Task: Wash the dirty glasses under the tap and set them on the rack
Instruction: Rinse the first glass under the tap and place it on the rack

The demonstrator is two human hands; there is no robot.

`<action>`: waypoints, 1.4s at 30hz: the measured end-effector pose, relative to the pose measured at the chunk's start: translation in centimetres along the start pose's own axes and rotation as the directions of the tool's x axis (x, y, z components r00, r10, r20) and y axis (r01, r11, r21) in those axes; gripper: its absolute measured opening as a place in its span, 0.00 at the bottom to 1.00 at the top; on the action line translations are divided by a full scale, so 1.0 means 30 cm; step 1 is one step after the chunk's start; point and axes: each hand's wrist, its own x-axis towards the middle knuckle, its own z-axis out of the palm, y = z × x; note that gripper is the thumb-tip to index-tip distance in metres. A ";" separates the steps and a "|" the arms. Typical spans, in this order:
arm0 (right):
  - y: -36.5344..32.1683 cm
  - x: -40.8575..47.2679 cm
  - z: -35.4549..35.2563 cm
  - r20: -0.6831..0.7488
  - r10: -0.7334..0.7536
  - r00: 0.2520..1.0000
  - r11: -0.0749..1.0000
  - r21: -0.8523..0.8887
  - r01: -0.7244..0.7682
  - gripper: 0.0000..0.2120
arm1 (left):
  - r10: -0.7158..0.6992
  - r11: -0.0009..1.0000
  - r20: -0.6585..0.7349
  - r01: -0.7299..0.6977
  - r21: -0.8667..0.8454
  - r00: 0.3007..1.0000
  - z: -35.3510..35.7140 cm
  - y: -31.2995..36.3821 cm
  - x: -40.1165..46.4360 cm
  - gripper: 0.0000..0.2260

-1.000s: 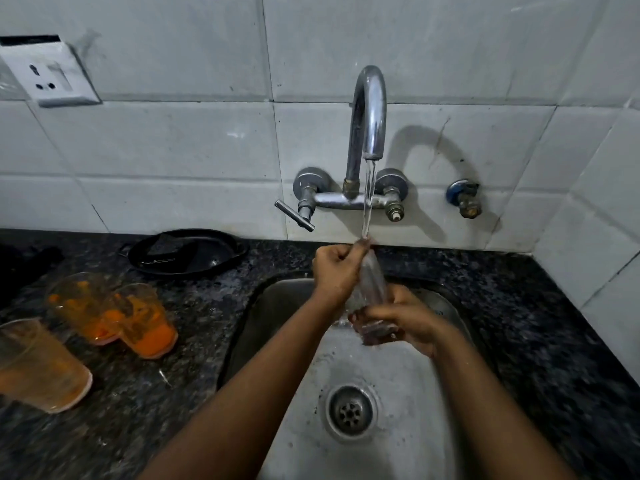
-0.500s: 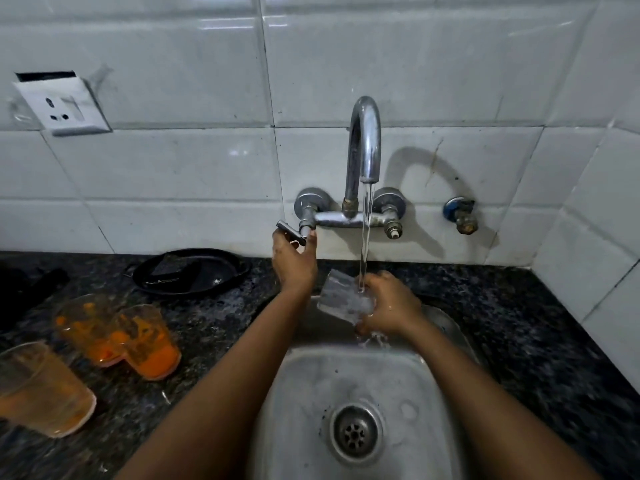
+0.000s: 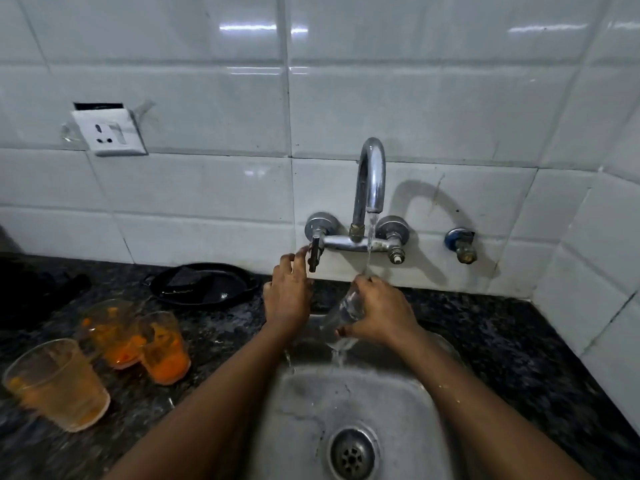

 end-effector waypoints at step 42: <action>-1.820 0.635 0.559 -0.120 -0.594 0.796 0.796 0.059 0.603 0.30 | -0.664 0.735 -0.177 0.678 0.025 0.727 -0.733 -1.977 -0.353 0.28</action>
